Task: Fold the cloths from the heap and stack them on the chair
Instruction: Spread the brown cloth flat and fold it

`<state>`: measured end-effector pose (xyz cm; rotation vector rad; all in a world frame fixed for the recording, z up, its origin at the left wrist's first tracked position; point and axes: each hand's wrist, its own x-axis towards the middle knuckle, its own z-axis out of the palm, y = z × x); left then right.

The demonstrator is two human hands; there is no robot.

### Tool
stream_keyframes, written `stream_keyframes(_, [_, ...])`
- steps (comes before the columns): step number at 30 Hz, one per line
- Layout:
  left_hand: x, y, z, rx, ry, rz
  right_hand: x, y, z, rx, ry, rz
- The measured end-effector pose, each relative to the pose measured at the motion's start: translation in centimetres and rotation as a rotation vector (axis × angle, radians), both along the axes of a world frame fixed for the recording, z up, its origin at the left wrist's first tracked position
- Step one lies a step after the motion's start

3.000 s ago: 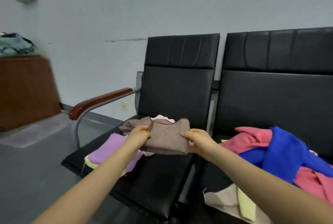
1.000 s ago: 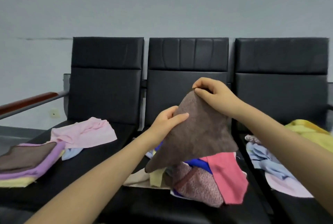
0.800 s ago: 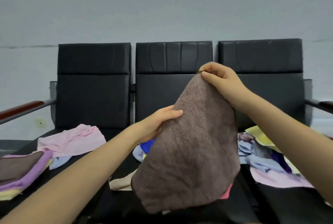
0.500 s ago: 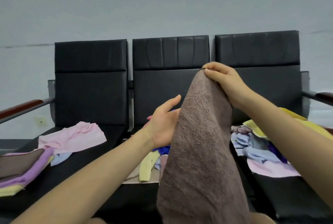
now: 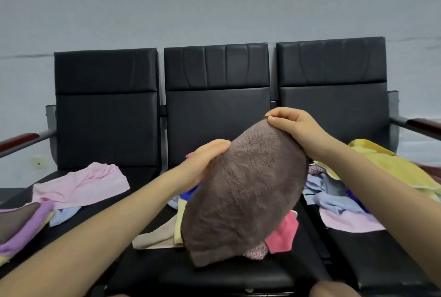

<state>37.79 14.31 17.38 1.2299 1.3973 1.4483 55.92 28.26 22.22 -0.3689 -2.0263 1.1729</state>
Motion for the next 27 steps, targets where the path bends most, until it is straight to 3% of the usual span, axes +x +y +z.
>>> stream_keyframes(5, [-3.6, -2.6, -0.1, -0.122, 0.357, -0.047, 0.5, 0.6, -0.6, -0.16, -0.05, 0.066])
stream_keyframes(11, [-8.7, -1.7, -0.5, -0.208, 0.341, 0.137, -1.3, 4.0, -1.7, -0.465, -0.285, 0.016])
stream_keyframes(13, [-10.5, 0.5, -1.2, -0.269, 0.457, 0.193, -3.2, 6.3, -3.5, -0.385, -0.341, -0.106])
stream_keyframes(18, [-14.1, 7.6, -7.2, -0.375, 0.907, 0.533, -8.3, 12.1, -11.5, 0.106, -0.623, -0.454])
stream_keyframes(20, [-13.5, 8.8, -10.0, -0.395, 0.96, 0.61, -9.2, 12.2, -14.8, 0.199, -0.643, -0.507])
stream_keyframes(24, [-9.3, 7.7, -14.5, -0.238, 0.92, 0.511, -8.5, 6.9, -18.3, 0.21, -0.381, -0.424])
stream_keyframes(27, [-6.4, 4.6, -15.7, -0.133, 0.909, 0.473, -6.6, 2.6, -19.4, 0.143, -0.339, -0.227])
